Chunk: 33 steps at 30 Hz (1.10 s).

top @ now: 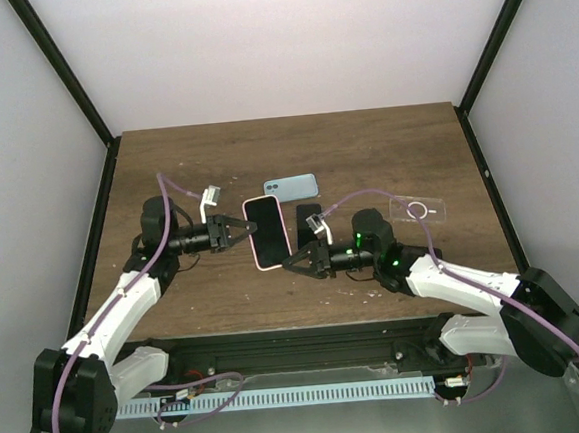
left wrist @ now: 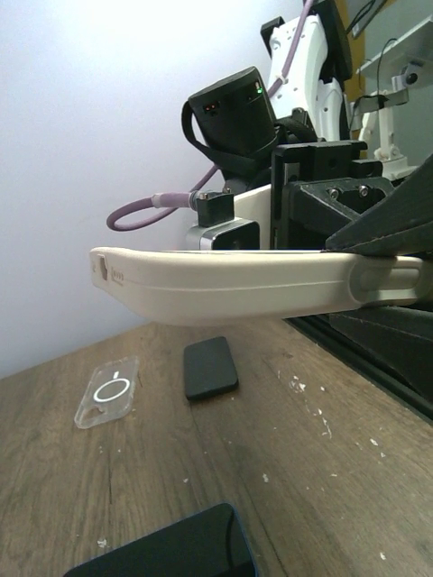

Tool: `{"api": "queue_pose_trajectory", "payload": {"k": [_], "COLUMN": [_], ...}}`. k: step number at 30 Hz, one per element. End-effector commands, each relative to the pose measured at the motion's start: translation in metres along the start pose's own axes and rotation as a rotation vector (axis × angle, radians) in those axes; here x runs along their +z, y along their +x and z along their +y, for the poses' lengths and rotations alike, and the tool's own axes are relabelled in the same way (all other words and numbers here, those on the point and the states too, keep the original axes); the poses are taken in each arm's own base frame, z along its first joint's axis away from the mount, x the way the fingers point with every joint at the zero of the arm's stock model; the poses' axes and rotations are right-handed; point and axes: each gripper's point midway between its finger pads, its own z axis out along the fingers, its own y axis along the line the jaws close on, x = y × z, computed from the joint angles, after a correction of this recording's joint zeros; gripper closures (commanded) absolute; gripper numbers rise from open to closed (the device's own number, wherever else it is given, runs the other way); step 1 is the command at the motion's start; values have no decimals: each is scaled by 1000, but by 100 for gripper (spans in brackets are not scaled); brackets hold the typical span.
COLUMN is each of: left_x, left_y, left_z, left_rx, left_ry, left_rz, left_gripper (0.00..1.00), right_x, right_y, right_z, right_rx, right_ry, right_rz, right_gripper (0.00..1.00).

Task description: Put the phone into the phone case

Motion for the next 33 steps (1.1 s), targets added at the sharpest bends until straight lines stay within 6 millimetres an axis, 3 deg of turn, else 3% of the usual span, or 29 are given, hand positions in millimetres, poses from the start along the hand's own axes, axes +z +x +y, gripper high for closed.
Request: {"api": "queue_pose_trajectory", "payload": {"k": [1,3,8,10,13,18,26,31,33], "left_x": [-2,-2,-2,-2,-3,-4,-2,2,3], "left_y": [0,0,5,8,13,19,34,43,44], "left_z": [3,4,-1,2,-4,-19,-36,-38,-36], "left_rx": [47,43,46,44,42,59,67,71,68], "left_ry": [-40,-47,-23,-35,-4,53,126,136,127], "left_rz": [-7,-4,23,38,71,108,192,224,224], "left_gripper": [100,100,100,100,100,100,100,100,100], "right_x": [-4,-4,-4,-7,-12,-16,-7,-2,-2], "right_y": [-4,-5,-13,-16,-18,-31,-51,-56,-58], "right_z": [22,24,10,2,6,14,43,43,43], "right_rx": [-45,-47,-112,-138,-198,-269,-355,-345,-345], "right_ry": [-75,-79,34,101,128,182,155,153,155], "right_rz": [-21,-24,-55,-78,-96,-137,-139,-138,-154], "right_gripper": [99,99,61,51,43,39,33,39,48]}}
